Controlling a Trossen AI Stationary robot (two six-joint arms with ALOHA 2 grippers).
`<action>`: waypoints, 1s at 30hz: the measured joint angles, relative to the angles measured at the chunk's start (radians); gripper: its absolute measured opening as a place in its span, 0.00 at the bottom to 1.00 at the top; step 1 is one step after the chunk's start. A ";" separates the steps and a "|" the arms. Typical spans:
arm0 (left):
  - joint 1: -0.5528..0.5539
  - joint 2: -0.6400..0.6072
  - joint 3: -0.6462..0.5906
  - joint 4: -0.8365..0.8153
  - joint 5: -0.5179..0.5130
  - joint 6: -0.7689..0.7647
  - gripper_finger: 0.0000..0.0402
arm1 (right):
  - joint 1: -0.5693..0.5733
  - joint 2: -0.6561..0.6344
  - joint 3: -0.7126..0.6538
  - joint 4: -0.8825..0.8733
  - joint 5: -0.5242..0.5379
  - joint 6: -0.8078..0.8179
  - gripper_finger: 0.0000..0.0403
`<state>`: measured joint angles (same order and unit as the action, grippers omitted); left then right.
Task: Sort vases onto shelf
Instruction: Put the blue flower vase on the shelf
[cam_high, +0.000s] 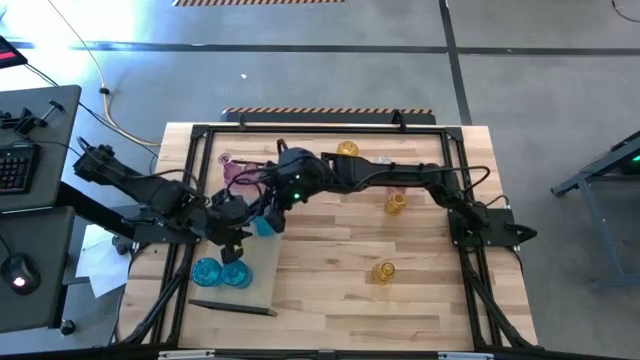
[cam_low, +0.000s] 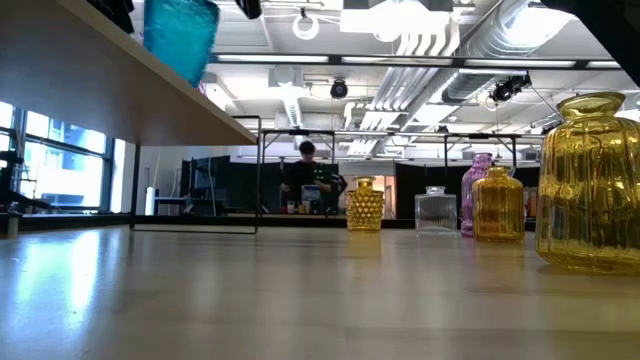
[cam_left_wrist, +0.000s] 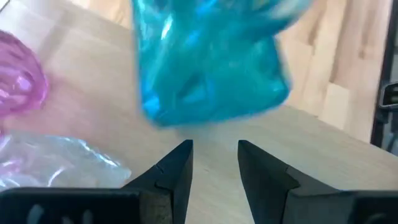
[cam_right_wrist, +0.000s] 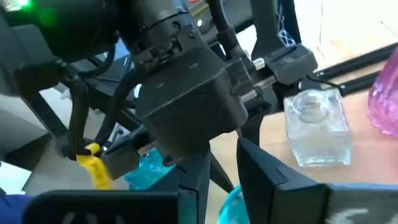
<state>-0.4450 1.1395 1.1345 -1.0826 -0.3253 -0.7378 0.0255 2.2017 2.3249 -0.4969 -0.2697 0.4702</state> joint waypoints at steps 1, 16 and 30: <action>0.000 0.001 -0.002 -0.002 0.002 -0.003 0.30 | -0.002 0.002 0.000 -0.002 -0.006 0.001 0.16; 0.001 -0.044 -0.004 -0.009 0.006 -0.003 0.30 | 0.002 0.002 0.000 -0.019 0.065 0.021 0.16; 0.000 -0.139 -0.004 -0.020 0.009 -0.029 0.30 | 0.000 -0.084 0.035 -0.185 0.470 -0.131 0.05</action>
<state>-0.4446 1.0003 1.1305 -1.1030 -0.3163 -0.7666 0.0257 2.1182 2.3598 -0.6820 0.2000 0.3393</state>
